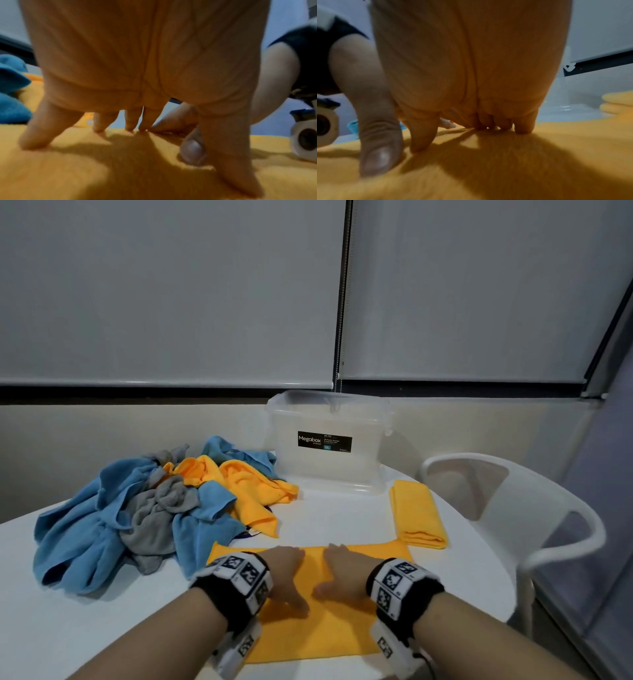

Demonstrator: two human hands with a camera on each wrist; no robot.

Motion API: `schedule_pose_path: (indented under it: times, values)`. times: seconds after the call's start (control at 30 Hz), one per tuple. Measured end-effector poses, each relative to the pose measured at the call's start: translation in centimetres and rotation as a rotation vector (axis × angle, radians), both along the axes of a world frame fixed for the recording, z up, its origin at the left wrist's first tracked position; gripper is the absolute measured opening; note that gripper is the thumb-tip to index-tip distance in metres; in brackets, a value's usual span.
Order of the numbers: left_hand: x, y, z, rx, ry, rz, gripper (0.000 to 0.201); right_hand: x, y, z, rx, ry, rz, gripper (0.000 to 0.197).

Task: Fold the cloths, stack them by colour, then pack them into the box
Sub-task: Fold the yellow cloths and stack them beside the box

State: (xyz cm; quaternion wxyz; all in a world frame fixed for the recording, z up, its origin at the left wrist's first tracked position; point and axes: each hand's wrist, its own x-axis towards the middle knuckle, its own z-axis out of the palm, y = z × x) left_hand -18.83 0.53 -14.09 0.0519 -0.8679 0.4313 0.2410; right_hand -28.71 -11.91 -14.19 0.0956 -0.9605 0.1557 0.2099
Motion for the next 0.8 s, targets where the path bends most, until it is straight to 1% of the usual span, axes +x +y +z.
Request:
schedule_pose_path:
  times: [0.07,0.17,0.23,0.3,0.4,0.53,0.63,0.7,0.8]
  values:
    - [-0.7,-1.4,-0.9,0.082,0.002,-0.042,0.115,1.1,1.3,-1.2,0.004,0.053,0.008,0.089]
    - [-0.7,-1.3,-1.3,0.131,0.003,-0.002,0.120,1.4,1.3,-2.3,-0.019,0.093,0.002,0.095]
    - [-0.3,-0.1,-1.3,0.157,0.003,0.028,0.125,0.5,0.0,-2.4,-0.023,0.125,-0.031,0.103]
    - [0.6,1.7,-1.4,0.180,0.023,0.067,0.130,-0.8,-2.2,-2.4,-0.011,0.147,-0.106,0.111]
    - [2.1,4.5,-1.5,0.190,0.049,0.133,0.135,-3.0,-5.1,-2.3,-0.013,0.122,-0.226,0.122]
    - [2.8,6.2,-1.5,0.180,0.027,0.191,0.141,-4.1,-6.1,-2.3,-0.030,0.101,-0.265,0.123]
    - [2.4,6.5,-1.0,0.177,0.024,0.191,0.152,-3.9,-5.9,-2.3,-0.038,0.099,-0.278,0.124]
    - [2.2,6.6,-0.8,0.167,0.035,0.187,0.156,-4.0,-5.8,-2.5,-0.049,0.103,-0.290,0.124]
    - [2.5,6.8,-0.8,0.158,0.075,0.174,0.171,-4.0,-5.6,-2.7,-0.065,0.109,-0.301,0.125]
